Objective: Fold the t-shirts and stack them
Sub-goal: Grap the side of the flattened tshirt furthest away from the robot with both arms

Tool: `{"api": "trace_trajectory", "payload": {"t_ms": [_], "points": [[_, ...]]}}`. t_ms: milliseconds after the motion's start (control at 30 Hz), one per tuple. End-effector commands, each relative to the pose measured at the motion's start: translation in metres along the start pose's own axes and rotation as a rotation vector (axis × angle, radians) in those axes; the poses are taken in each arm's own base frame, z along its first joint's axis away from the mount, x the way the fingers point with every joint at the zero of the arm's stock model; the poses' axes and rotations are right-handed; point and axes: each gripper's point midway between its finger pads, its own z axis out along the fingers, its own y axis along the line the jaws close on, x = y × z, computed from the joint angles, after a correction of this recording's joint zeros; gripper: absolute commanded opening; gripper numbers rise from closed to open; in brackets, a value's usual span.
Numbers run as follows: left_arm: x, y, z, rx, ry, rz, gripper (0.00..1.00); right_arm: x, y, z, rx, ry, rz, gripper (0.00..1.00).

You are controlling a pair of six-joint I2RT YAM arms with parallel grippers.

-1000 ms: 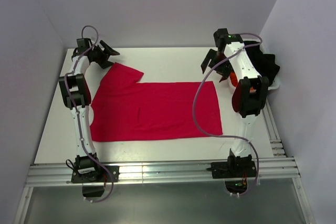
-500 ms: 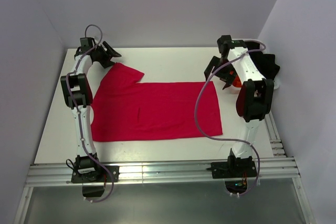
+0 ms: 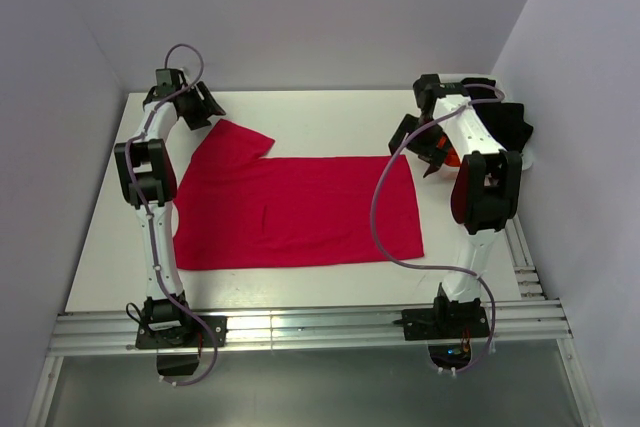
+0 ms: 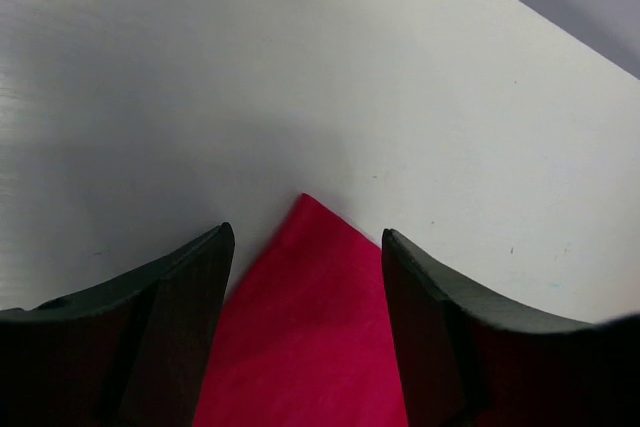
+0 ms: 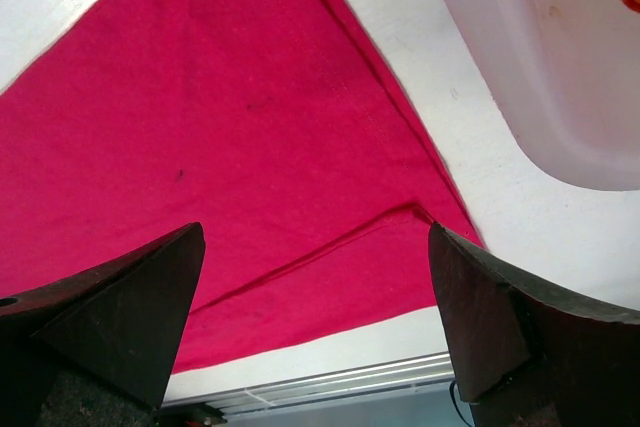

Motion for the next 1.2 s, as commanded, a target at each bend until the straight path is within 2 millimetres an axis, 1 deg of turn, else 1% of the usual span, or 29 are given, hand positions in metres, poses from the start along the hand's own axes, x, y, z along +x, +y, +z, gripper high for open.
{"api": "trace_trajectory", "payload": {"t_ms": [0,133,200,233,267,300,400,533,633,733,800,867,900,1067,1100,1167], "points": [[0.067,0.058,0.008,-0.189,0.19,-0.002,0.69,-0.006,0.005,-0.022,-0.065,-0.054,0.02,1.0],[0.069,0.058,0.008,-0.209,0.189,0.017,0.65,-0.004,0.005,-0.021,-0.064,-0.048,0.02,1.0],[0.067,0.057,0.01,-0.226,0.182,0.039,0.62,-0.004,0.005,-0.021,-0.066,-0.048,0.02,1.0],[0.071,0.06,0.011,-0.248,0.19,0.044,0.6,-0.004,0.005,-0.022,-0.068,-0.048,0.019,1.0],[0.069,0.061,0.011,-0.268,0.182,0.06,0.56,-0.004,0.004,-0.022,-0.067,-0.047,0.02,1.0],[0.072,0.056,0.012,-0.272,0.187,0.072,0.56,-0.004,0.004,-0.021,-0.067,-0.045,0.02,1.0],[0.073,0.052,0.013,-0.278,0.185,0.094,0.56,-0.005,0.003,-0.021,-0.068,-0.042,0.02,1.0],[0.075,0.05,0.011,-0.302,0.183,0.116,0.59,-0.006,0.001,-0.021,-0.069,-0.042,0.021,1.0],[0.074,0.042,0.011,-0.294,0.18,0.119,0.58,-0.007,0.001,-0.021,-0.071,-0.038,0.018,1.0],[0.074,0.035,0.009,-0.281,0.177,0.128,0.53,-0.009,0.001,-0.021,-0.071,-0.039,0.01,1.0],[0.077,0.034,0.009,-0.296,0.184,0.144,0.52,-0.009,0.0,-0.021,-0.073,-0.04,0.009,1.0],[0.079,0.033,0.009,-0.286,0.192,0.139,0.48,-0.008,-0.001,-0.021,-0.074,-0.037,0.007,1.0],[0.089,0.021,0.012,-0.282,0.21,0.16,0.48,-0.008,-0.002,-0.02,-0.075,-0.036,0.007,1.0],[0.093,0.017,0.011,-0.298,0.213,0.178,0.48,-0.006,-0.006,-0.017,-0.08,-0.029,0.012,1.0],[0.094,0.019,0.011,-0.307,0.22,0.18,0.47,-0.006,-0.006,-0.017,-0.082,-0.029,0.014,1.0],[0.097,0.02,0.012,-0.319,0.224,0.189,0.4,-0.005,-0.007,-0.016,-0.087,-0.024,0.016,1.0]]}}
